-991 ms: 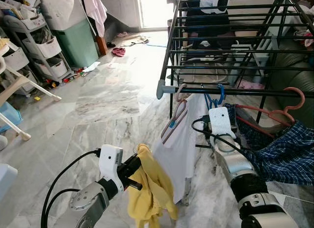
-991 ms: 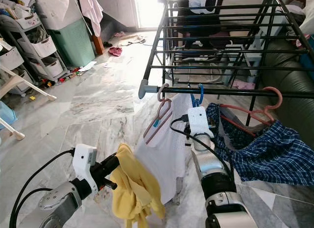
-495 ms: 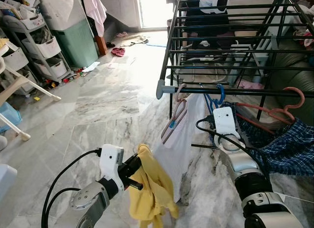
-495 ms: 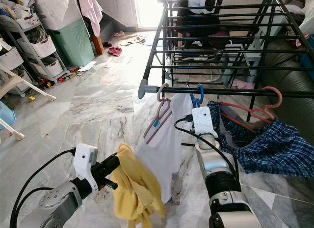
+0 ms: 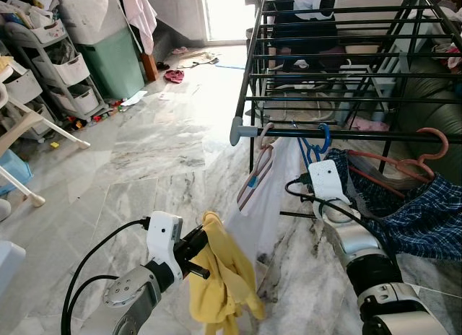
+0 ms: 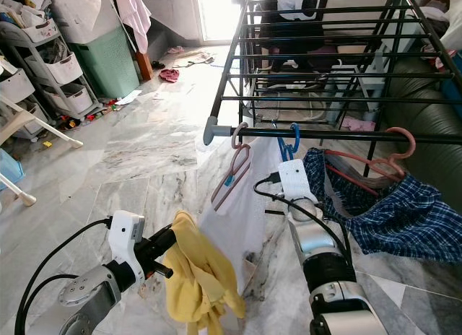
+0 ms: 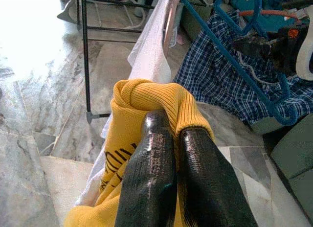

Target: Hang hanger

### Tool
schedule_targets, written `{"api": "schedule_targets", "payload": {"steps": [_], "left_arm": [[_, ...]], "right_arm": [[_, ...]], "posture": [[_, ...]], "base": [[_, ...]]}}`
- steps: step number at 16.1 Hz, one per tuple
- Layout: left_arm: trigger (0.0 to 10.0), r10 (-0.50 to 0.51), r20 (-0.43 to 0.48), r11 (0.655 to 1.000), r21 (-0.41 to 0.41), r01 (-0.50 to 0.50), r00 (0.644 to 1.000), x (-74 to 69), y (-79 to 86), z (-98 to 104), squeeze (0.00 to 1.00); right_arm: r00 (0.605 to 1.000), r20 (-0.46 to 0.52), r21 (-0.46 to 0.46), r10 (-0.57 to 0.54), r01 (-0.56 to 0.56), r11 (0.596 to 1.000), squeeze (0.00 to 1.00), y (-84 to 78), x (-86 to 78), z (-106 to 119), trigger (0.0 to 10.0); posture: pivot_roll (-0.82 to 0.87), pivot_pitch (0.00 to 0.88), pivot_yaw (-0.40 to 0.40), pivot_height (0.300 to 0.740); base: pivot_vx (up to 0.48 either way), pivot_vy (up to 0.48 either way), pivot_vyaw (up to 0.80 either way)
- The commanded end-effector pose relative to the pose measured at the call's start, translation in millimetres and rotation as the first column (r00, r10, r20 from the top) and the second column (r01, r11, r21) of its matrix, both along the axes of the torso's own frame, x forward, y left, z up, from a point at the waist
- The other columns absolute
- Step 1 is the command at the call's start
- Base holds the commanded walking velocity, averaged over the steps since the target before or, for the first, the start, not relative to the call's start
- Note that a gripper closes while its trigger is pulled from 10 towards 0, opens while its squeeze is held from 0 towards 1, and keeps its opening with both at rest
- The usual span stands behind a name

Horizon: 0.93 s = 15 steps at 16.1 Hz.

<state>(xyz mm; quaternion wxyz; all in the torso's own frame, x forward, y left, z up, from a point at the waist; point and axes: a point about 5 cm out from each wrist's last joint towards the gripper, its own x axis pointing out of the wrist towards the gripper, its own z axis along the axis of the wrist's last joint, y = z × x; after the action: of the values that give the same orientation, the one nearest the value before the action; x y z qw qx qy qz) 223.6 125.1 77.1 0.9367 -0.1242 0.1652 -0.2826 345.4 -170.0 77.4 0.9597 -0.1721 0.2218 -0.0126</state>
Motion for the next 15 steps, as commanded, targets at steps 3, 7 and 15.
{"api": "schedule_targets", "payload": {"steps": [3, 7, 15], "left_arm": [[10.0, 0.005, 0.023, 1.0, 0.018, -0.006, 1.0, 4.3, 2.1, 5, 0.0], [10.0, -0.001, 0.02, 1.0, 0.023, 0.0, 1.0, 3.9, 1.5, 5, 0.0], [10.0, 0.033, 0.055, 0.998, 0.047, -0.036, 0.998, 15.4, 4.6, 7, 0.0]], "right_arm": [[1.0, 0.0, -0.016, 0.017, -0.017, 1.0, 0.0, 2.8, -0.4, 0, 0.0], [1.0, -0.003, -0.026, 0.009, -0.009, 1.0, 0.0, -2.3, -0.7, 0, 0.0], [0.989, 0.135, 0.019, -0.054, 0.052, 0.998, 0.0, -5.6, -3.1, 21, 1.1]], "posture": [[-0.05, 0.008, 0.1, 0.74], [-0.05, 0.01, 0.102, 0.74], [-0.06, 0.0, 0.115, 0.74]], "base": [[0.0, 0.0, 0.0], [0.0, 0.0, 0.0], [0.0, 0.0, 0.0]]}}
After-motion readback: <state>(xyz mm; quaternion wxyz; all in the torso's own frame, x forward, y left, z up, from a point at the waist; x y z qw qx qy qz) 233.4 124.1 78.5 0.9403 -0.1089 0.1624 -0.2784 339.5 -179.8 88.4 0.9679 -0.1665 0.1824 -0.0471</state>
